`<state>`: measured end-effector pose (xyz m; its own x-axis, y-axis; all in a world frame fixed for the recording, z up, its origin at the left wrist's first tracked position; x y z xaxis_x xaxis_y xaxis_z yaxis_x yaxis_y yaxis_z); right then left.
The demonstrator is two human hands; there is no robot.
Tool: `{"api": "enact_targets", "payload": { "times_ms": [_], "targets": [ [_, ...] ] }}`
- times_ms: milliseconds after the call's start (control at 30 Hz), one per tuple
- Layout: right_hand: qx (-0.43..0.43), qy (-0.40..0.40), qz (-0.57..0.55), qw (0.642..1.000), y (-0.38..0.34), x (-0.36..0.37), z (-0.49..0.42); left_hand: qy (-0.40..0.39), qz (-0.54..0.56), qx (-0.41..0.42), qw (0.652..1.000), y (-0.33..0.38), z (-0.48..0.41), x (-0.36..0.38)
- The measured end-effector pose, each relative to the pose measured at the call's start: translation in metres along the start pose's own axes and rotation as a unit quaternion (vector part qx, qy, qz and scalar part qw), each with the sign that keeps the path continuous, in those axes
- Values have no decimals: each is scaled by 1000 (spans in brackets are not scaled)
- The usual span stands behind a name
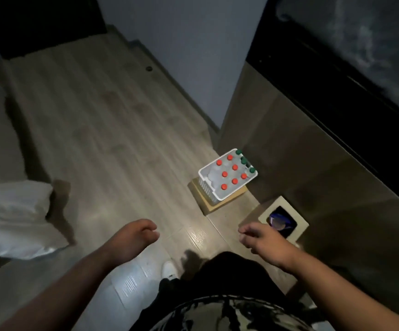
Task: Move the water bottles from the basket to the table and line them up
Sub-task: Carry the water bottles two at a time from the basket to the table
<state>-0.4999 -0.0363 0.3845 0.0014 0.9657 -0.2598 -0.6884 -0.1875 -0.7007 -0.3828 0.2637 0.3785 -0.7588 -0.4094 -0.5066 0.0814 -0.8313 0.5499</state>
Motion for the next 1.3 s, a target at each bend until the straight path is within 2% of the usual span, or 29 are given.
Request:
{"api": "enact_targets", "payload": {
  "times_ms": [267, 533, 767, 833, 933, 1033, 1133, 1233, 1300],
  "targets": [
    [68, 67, -88, 992, 32, -46, -57, -62, -73, 6, 995, 66, -104, -8],
    [136, 62, -116, 982, 23, -82, -150, -118, -145, -10, 982, 111, -207, -31],
    [177, 125, -181, 959, 21, -111, -251, -126, -101, -32, 986, 135, -341, -36],
    [182, 145, -206, 951, 34, -110, -287, -127, -116, -13, 985, 136, -391, -24],
    [179, 164, -209, 947, 58, -97, -345, -138, -242, 60, 959, 136, -463, 12],
    [156, 171, -200, 952, 92, -82, -407, -116, -321, 204, 918, 142, -530, 53],
    [144, 185, -215, 948, 107, -69, -452, -190, -316, 166, 915, 123, -580, 90],
    [119, 192, -211, 951, 123, -58, -489, -158, -297, 180, 924, 121, -622, 116],
    [110, 202, -167, 959, 139, -50, -507, -154, -335, 221, 903, 122, -640, 134]
  ]
}}
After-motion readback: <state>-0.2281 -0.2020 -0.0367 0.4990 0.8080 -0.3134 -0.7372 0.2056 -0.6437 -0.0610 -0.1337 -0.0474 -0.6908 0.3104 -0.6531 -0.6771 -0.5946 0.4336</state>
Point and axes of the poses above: each hand's wrist, its own z-axis away from the middle knuckle, its own x-axis out of the palm, y = z × x, the point moved 7 cm from there along -z, towards the middle knuckle, and after that the axes turned 13 degrees about -z, right-handed, at the moved point
